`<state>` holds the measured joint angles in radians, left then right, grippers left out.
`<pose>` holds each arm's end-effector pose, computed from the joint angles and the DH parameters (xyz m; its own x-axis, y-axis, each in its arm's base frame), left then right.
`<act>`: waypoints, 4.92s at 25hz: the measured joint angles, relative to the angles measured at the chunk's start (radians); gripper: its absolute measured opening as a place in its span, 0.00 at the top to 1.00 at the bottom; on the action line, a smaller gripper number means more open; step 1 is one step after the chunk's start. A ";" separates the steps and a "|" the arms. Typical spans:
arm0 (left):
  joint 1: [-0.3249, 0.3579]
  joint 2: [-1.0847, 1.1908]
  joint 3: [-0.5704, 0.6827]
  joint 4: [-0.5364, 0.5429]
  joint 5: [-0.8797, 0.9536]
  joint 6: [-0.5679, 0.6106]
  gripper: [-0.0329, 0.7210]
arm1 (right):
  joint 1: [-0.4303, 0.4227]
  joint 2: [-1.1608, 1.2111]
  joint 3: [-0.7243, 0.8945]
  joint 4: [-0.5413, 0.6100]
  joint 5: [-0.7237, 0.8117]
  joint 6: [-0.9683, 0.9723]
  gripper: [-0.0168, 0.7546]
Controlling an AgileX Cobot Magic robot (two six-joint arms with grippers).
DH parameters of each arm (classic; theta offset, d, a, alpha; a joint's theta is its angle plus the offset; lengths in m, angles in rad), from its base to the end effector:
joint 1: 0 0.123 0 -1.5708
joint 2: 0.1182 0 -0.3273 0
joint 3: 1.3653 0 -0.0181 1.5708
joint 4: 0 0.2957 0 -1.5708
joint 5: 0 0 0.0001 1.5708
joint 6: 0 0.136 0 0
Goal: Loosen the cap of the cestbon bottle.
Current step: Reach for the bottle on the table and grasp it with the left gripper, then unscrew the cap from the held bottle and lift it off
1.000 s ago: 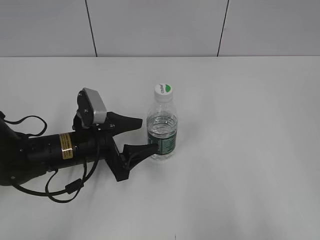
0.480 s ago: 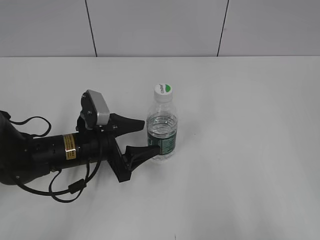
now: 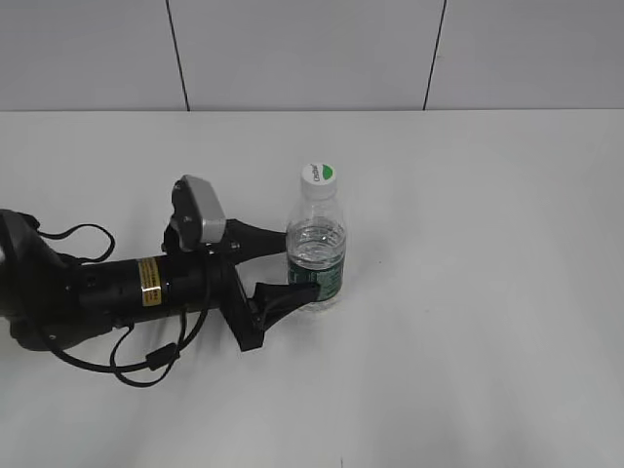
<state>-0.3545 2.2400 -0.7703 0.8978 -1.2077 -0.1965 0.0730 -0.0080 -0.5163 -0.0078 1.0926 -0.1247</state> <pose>0.3331 -0.2293 0.0342 -0.1273 0.2078 -0.9698 0.9298 0.3655 -0.0437 0.0269 0.0010 0.2806 -0.4491 -0.1611 -0.8788 -0.1253 0.9852 -0.1166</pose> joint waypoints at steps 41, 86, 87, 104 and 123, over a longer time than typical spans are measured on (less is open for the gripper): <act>-0.072 0.081 -0.156 -0.016 0.005 -0.105 0.41 | 0.000 0.000 0.000 0.000 0.000 0.000 0.43; -0.069 0.081 -0.167 0.117 -0.004 -0.096 0.41 | 0.000 0.094 -0.049 -0.002 -0.121 0.000 0.43; -0.069 0.081 -0.167 0.117 -0.004 -0.096 0.41 | 0.000 0.124 -0.064 -0.002 -0.137 -0.001 0.43; -0.069 0.081 -0.167 0.120 -0.006 -0.096 0.41 | 0.000 1.052 -0.680 0.008 -0.173 -0.018 0.35; -0.069 0.081 -0.167 0.120 -0.008 -0.096 0.41 | 0.000 1.821 -1.296 0.118 0.114 -0.019 0.22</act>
<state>-0.4230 2.3208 -0.9375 1.0177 -1.2154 -0.2924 0.0730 1.8128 -1.8120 0.1102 1.2061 -0.1441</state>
